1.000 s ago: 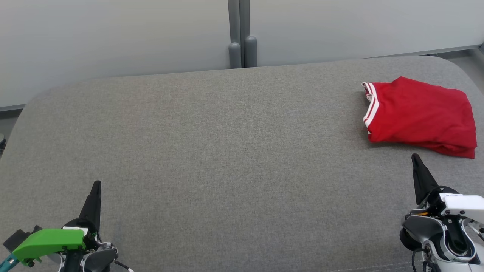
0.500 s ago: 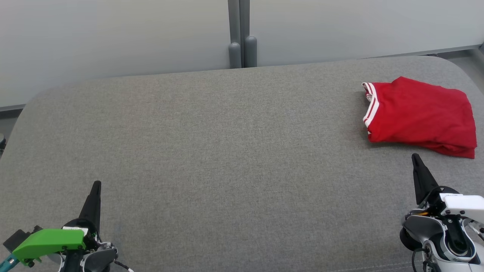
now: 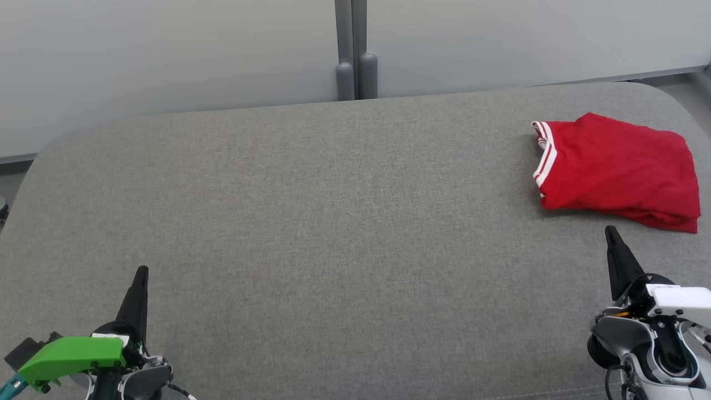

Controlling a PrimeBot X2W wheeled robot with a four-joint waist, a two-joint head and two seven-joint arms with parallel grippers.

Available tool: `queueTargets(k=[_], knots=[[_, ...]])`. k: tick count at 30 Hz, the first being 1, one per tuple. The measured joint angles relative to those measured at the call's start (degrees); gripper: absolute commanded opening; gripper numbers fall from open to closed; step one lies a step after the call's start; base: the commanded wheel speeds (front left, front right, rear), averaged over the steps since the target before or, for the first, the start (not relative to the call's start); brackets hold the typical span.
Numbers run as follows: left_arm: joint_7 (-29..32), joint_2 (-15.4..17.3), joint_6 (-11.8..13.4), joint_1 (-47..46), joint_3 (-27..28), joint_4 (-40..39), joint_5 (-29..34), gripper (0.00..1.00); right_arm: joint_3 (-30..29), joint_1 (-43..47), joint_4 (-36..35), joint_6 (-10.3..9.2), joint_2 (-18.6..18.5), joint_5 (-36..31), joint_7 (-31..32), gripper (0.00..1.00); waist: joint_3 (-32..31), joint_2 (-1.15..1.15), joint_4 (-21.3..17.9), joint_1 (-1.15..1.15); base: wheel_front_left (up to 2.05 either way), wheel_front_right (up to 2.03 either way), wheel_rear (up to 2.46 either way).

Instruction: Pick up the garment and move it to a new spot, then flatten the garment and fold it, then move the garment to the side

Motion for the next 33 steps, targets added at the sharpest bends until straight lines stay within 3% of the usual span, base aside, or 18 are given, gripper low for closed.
queueTargets(k=[33], knots=[[0.0, 0.0, -0.2, 0.0, 0.1, 0.0, 0.0, 0.00, 0.0, 0.0, -0.1, 0.08, 0.0, 0.0, 0.0, 0.00, 0.0, 0.00, 0.0, 0.00, 0.00, 0.00, 0.00]])
